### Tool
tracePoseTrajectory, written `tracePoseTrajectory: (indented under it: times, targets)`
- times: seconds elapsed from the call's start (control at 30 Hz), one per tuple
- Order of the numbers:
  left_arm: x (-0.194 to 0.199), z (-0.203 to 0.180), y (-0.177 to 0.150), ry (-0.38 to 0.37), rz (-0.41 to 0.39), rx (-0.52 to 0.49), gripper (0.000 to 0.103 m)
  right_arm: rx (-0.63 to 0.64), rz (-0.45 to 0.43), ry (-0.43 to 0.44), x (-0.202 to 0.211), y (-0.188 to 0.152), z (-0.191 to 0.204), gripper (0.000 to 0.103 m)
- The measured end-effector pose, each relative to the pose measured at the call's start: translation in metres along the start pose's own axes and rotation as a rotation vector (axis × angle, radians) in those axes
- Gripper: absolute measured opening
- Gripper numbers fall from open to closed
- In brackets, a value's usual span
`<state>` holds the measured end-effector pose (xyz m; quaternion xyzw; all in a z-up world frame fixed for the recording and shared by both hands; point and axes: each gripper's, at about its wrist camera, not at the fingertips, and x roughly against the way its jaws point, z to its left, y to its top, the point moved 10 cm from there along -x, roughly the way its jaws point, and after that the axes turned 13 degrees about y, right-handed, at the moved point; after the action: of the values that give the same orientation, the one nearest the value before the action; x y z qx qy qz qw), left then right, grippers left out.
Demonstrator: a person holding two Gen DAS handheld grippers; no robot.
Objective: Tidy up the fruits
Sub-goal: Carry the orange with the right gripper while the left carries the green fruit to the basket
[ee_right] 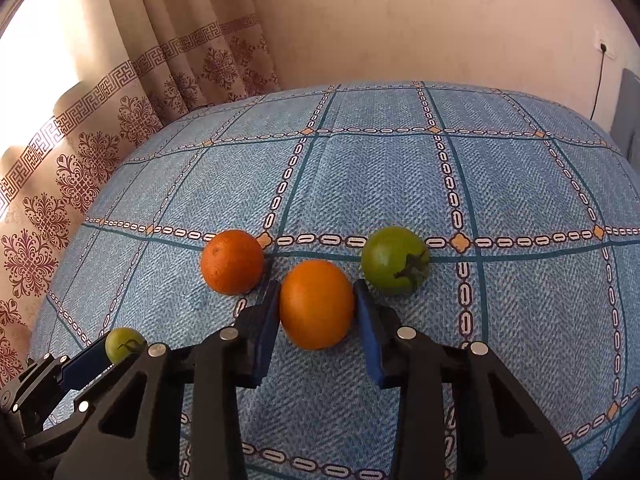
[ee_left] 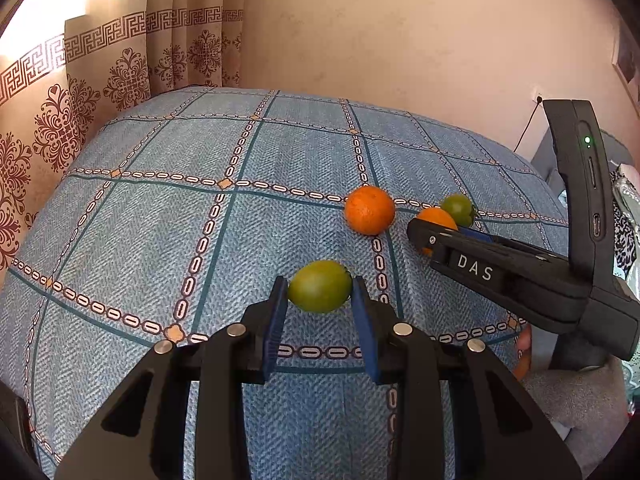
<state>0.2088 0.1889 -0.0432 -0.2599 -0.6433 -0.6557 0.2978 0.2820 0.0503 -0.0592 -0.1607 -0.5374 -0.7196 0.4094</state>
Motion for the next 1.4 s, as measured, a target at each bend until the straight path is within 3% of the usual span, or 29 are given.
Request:
tracePoseTrajectory:
  times: [0.27,0.83,1.4]
  targets:
    - [0.002,0.0,0.001,-0.002,-0.009,0.002,0.033,0.037,-0.017,-0.018,0.018,-0.017,0.007,0.035]
    - [0.023,-0.014,0.002,-0.027,-0.047,-0.015,0.033,-0.013,-0.1,-0.013,0.075,-0.037,0.008,0.035]
    - [0.072,-0.047,0.006,-0.064,-0.167,-0.101,0.034,-0.055,-0.222,-0.041,0.152,-0.053,0.009,0.035]
